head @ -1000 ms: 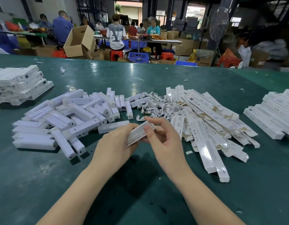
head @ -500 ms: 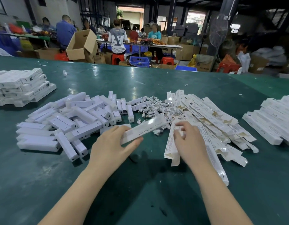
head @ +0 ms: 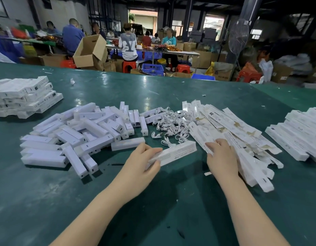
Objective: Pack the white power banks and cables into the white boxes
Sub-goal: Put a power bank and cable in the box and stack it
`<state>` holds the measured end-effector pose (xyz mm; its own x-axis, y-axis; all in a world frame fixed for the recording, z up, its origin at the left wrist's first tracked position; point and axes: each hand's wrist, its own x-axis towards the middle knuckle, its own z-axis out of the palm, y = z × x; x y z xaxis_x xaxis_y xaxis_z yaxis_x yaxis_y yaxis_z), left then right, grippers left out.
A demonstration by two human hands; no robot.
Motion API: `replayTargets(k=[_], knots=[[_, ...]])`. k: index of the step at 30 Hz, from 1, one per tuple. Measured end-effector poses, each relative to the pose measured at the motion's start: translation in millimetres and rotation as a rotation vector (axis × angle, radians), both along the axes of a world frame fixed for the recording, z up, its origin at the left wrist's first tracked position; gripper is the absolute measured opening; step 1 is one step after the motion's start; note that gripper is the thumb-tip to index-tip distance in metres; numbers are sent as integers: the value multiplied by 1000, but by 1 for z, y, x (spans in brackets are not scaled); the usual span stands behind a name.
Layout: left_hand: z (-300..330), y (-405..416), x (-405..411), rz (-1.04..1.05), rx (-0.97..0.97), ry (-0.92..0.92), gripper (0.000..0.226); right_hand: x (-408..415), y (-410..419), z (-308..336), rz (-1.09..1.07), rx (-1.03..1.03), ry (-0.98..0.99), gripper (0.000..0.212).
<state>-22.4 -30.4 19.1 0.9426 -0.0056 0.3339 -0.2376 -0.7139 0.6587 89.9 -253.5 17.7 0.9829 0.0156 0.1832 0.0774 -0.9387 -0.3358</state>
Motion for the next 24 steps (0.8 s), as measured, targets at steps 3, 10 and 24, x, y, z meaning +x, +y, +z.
replayTargets(k=[3, 10, 24], knots=[[-1, -1, 1, -10, 24, -41, 36, 18, -3, -7, -7, -16, -25, 42], [-2, 0, 1, 9, 1, -61, 38, 52, 1, 2, 162, -274, 98, 49], [-1, -4, 0, -16, -6, -74, 38, 16, -112, 19, -445, -42, 254, 118]])
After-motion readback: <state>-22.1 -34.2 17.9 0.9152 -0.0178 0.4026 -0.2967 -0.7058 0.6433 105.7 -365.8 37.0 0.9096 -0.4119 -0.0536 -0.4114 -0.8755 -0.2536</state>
